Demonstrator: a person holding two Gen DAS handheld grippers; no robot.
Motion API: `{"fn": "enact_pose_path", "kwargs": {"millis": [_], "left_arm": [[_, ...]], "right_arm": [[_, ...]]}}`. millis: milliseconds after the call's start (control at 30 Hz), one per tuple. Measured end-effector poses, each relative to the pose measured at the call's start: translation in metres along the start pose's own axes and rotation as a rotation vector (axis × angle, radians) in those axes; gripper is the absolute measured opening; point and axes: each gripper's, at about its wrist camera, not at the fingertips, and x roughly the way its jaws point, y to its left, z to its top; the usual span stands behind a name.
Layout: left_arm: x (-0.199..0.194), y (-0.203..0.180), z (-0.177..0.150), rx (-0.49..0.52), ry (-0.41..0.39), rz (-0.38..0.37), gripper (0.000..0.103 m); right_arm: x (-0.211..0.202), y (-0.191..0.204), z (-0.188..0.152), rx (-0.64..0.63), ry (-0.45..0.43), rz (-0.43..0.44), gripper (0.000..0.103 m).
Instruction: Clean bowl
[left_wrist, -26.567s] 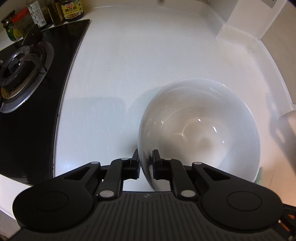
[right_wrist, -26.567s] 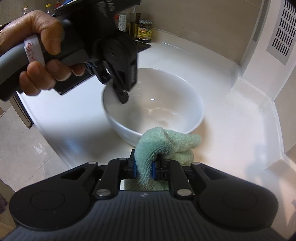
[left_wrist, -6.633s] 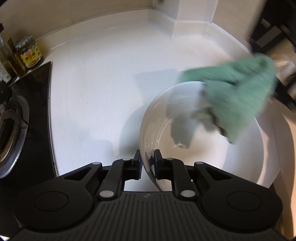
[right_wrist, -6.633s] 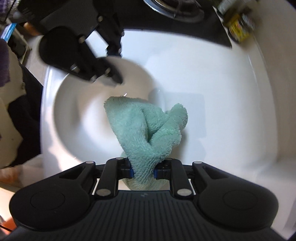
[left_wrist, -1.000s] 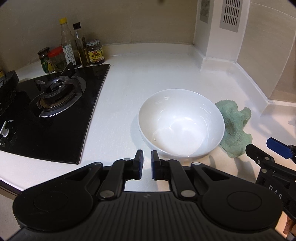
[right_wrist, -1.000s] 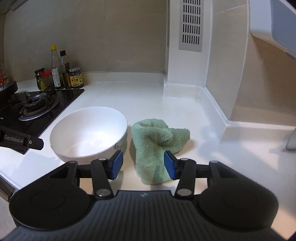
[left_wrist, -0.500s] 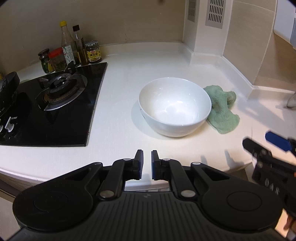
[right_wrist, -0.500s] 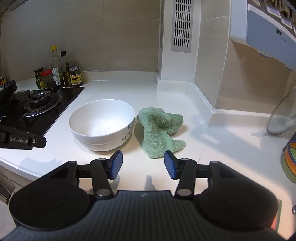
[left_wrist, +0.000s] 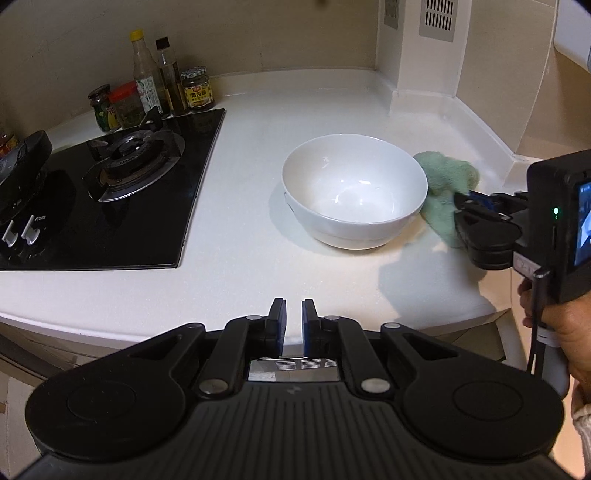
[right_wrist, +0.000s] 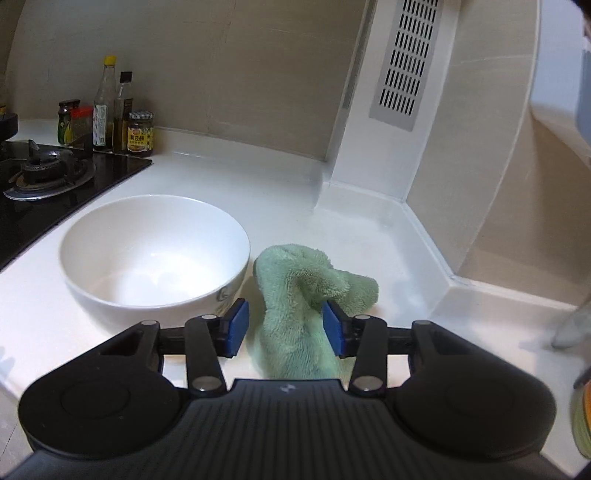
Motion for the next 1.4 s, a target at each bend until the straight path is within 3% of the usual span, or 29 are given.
{"fn": "enact_pose_path", "kwargs": {"millis": [200, 400, 567, 1033, 1400], "left_arm": [[0.002, -0.007, 0.006, -0.016, -0.006, -0.005, 0.008], [0.01, -0.015, 0.01, -0.007, -0.006, -0.004, 0.008], [0.016, -0.019, 0.01, 0.007, 0.006, 0.012, 0.008], [0.001, -0.031, 0.007, 0.028, -0.04, 0.031, 0.008], [-0.002, -0.031, 0.009, 0.018, -0.049, 0.021, 0.008]], "right_arm": [[-0.016, -0.03, -0.012, 0.079, 0.097, -0.005, 0.004], [-0.015, -0.021, -0.03, 0.052, 0.13, -0.046, 0.007], [-0.029, -0.026, -0.031, 0.111, 0.1, -0.008, 0.023], [-0.119, -0.026, -0.029, 0.156, -0.062, 0.042, 0.024], [-0.13, -0.026, -0.035, 0.161, -0.057, 0.078, 0.025]]}}
